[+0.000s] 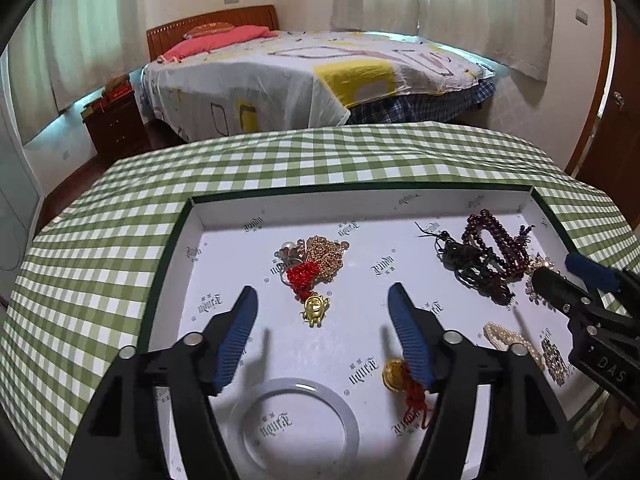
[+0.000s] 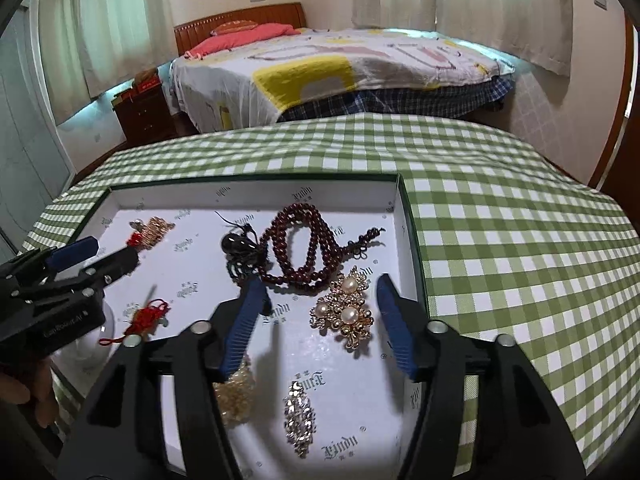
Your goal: Organize jewelry
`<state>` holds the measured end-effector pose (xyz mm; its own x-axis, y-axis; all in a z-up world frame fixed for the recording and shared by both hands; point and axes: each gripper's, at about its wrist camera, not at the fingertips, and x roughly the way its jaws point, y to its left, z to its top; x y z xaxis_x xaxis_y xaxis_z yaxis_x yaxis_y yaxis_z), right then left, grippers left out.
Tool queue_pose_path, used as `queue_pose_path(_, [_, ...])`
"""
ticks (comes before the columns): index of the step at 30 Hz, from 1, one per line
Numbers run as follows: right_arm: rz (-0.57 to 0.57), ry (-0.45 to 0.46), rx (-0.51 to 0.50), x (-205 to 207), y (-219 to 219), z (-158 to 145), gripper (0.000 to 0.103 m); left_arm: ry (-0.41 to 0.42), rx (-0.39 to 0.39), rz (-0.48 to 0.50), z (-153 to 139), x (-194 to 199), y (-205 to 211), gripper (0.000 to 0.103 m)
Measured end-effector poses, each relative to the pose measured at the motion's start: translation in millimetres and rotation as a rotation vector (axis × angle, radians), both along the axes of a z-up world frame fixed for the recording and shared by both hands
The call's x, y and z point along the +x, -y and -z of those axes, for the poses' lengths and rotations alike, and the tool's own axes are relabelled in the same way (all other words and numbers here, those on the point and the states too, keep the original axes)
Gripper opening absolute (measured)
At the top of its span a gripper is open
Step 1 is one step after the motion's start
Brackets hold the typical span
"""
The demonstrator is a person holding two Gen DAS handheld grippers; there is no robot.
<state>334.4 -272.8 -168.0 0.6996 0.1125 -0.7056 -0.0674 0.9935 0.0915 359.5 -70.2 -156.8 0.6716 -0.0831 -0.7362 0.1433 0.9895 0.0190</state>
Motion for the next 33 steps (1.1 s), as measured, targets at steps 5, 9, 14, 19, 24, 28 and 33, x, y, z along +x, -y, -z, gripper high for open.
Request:
queue_pose_path(5, [0.008,0.02,0.009,-15.4,0.7,-12.7,0.069,0.03,0.033,-0.009,-6.6,-13.3,-0.1,0.073])
queue_pose_path(9, [0.016,0.038,0.015,-35.6,2.0,-23.3,0.07,0.052,0.012,-0.019,-18.6,-31.7,-6.2,0.074])
queue_pose_path(14, [0.012,0.059,0.009,-70.1,0.6,-37.2,0.072,0.083,-0.019,-0.014,-36.1,-71.2,-12.6,0.077])
queue_pose_path(19, [0.017,0.069,0.017,-110.2,0.6,-49.9,0.075,0.11,-0.014,-0.023,-50.5,-111.7,-16.2,0.078])
queue_pose_path(24, [0.009,0.096,0.014,-151.9,-4.0,-68.9,0.076,0.145,-0.039,-0.044,-71.9,-153.6,-27.6,0.079])
queue_pose_path(28, [-0.001,0.134,0.008,-179.8,-6.0,-88.2,0.076,0.184,-0.038,-0.07,-89.5,-184.2,-35.8,0.081])
queue_pose_path(33, [-0.005,0.18,0.014,-211.5,-4.8,-110.4,0.077,0.215,-0.021,-0.118,-105.0,-214.9,-45.0,0.082])
